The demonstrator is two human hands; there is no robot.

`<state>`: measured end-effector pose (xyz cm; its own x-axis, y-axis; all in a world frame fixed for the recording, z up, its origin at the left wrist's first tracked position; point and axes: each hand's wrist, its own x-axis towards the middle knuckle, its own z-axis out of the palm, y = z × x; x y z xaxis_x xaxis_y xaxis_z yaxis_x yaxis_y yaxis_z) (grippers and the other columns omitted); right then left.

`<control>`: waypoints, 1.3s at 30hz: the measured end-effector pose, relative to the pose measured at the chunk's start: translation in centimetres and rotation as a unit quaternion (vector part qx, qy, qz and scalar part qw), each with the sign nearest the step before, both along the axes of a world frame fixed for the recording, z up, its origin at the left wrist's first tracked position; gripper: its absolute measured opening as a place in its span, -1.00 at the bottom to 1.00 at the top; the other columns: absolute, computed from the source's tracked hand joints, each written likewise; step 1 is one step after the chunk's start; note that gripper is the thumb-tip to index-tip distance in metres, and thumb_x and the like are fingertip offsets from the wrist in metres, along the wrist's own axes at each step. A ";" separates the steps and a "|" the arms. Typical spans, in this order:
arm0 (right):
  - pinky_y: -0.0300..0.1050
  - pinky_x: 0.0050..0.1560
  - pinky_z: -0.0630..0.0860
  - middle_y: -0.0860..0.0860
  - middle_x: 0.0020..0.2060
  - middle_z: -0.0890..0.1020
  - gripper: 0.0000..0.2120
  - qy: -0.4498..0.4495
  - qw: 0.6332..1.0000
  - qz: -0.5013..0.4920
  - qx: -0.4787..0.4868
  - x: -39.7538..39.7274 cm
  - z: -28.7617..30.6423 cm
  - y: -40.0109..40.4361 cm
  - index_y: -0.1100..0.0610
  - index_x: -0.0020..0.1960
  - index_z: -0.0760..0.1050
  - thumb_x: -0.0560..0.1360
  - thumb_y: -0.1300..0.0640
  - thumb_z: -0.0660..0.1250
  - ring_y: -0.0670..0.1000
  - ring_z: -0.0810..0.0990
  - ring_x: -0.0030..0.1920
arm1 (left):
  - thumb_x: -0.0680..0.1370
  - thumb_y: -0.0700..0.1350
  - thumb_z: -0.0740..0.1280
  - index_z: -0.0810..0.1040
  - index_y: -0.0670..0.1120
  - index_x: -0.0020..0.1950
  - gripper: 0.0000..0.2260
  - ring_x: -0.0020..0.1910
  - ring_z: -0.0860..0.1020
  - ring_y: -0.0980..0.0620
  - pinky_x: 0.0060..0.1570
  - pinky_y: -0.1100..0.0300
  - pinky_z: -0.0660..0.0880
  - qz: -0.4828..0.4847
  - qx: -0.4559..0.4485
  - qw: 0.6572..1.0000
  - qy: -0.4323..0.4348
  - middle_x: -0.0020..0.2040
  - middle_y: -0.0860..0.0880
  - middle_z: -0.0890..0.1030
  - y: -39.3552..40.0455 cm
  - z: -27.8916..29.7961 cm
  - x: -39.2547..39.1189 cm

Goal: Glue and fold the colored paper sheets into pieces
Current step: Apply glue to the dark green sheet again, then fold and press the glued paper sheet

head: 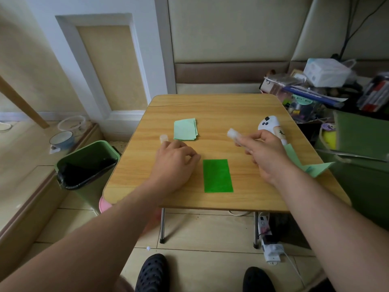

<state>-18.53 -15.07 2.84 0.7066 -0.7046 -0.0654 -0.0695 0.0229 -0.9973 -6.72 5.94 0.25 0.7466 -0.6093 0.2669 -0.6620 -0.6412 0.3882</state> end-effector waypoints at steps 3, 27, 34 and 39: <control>-0.19 -0.12 0.55 -0.04 -0.10 0.70 -0.76 0.001 1.000 -0.010 -0.025 0.1 -0.3 -0.3 0.11 -0.03 0.49 0.48 0.26 0.55 -0.06 0.65 -0.11 | 0.69 0.09 0.23 0.65 0.19 0.19 -0.78 0.24 0.42 -0.07 0.23 -0.05 0.37 -0.021 -0.011 1.000 0.007 0.16 0.14 0.64 -0.7 0.1 -0.7; -0.01 0.01 0.64 -0.12 0.09 0.64 -0.58 0.073 0.958 -0.063 -0.269 1.3 -2.0 -1.8 -0.03 0.24 0.46 0.49 0.21 0.54 -0.12 0.67 -0.09 | 0.58 -0.02 0.33 0.55 0.14 0.40 -0.63 0.37 0.37 -0.09 0.36 -0.05 0.34 -0.159 -0.013 0.987 -0.004 0.39 0.13 0.56 -7.5 0.5 -5.6; -0.11 0.01 0.60 -0.07 0.13 0.56 -0.51 0.058 0.946 -0.090 -0.307 -1.4 1.2 -3.8 -0.08 0.26 0.41 0.47 0.34 0.41 -0.05 0.64 -0.04 | 0.60 -0.01 0.33 0.57 0.16 0.37 -0.67 0.37 0.33 -0.03 0.39 -0.01 0.30 -0.154 -0.013 0.988 -0.001 0.36 0.17 0.55 -7.1 0.6 -5.3; -0.05 -0.01 0.54 -0.02 0.11 0.62 -0.67 0.096 0.926 -0.131 -0.340 -4.6 2.7 -6.3 -0.01 0.22 0.55 0.50 0.26 0.43 0.03 0.59 -0.05 | 0.62 0.01 0.30 0.57 0.17 0.37 -0.69 0.38 0.33 -0.02 0.41 -0.02 0.30 -0.154 0.003 0.988 0.000 0.36 0.17 0.54 -6.5 0.7 -5.0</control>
<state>-23.12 -21.36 5.53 0.5263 -0.7753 0.3492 -0.3289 -0.5643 -0.7572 -11.72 -0.53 0.98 0.5255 -0.8094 0.2620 -0.8259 -0.4113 0.3856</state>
